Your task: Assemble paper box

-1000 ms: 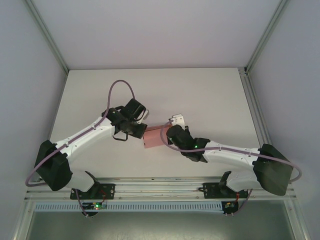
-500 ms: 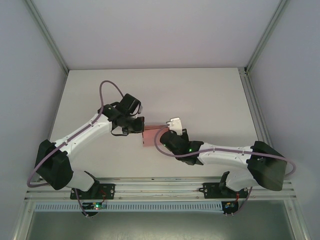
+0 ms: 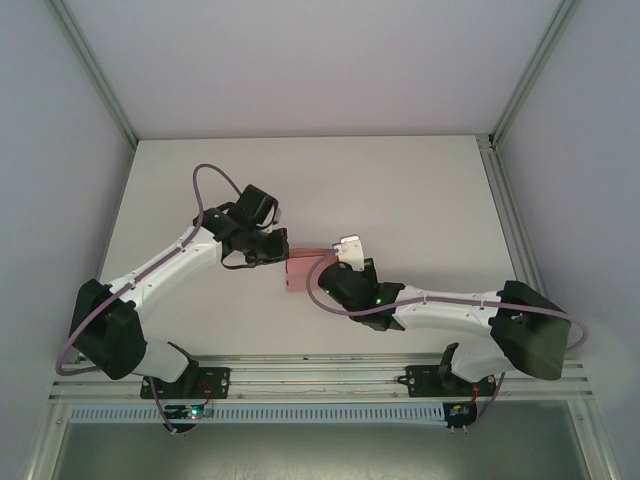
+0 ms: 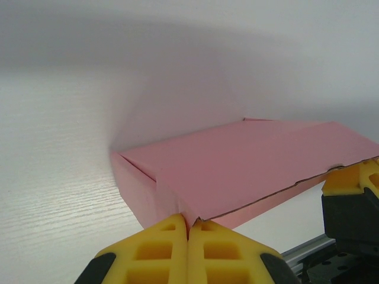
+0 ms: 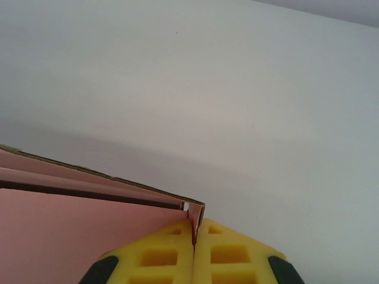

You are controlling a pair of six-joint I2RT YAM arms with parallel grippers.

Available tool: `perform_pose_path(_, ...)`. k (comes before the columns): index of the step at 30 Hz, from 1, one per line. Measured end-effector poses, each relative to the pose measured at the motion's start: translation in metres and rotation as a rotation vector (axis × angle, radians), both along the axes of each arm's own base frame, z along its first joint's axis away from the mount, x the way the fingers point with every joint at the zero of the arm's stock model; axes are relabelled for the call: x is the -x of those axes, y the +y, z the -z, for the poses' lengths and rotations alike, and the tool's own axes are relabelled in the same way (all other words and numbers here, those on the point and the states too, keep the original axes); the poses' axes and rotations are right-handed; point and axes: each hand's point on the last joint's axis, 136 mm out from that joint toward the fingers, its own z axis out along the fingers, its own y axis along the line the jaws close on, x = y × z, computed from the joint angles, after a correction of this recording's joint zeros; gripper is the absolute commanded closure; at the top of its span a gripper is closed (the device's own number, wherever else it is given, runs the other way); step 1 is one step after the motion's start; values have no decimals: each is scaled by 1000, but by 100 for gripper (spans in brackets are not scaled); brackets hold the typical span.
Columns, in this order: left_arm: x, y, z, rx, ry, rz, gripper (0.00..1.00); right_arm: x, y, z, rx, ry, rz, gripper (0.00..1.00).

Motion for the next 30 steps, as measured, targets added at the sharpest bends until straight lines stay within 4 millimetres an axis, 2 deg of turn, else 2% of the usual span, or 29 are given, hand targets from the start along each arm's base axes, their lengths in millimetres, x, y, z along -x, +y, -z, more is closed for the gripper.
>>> perform_pose_path(16,-7,4,5,15,30,-27,100,-3,5,1,-2,-2,0,100)
perform_pose_path(23,-19,5,2,113,73,-68,100,-5,8,1,3,-2,4,100)
perform_pose_path(30,-20,6,3,108,68,-48,100,-6,8,2,4,-1,5,100)
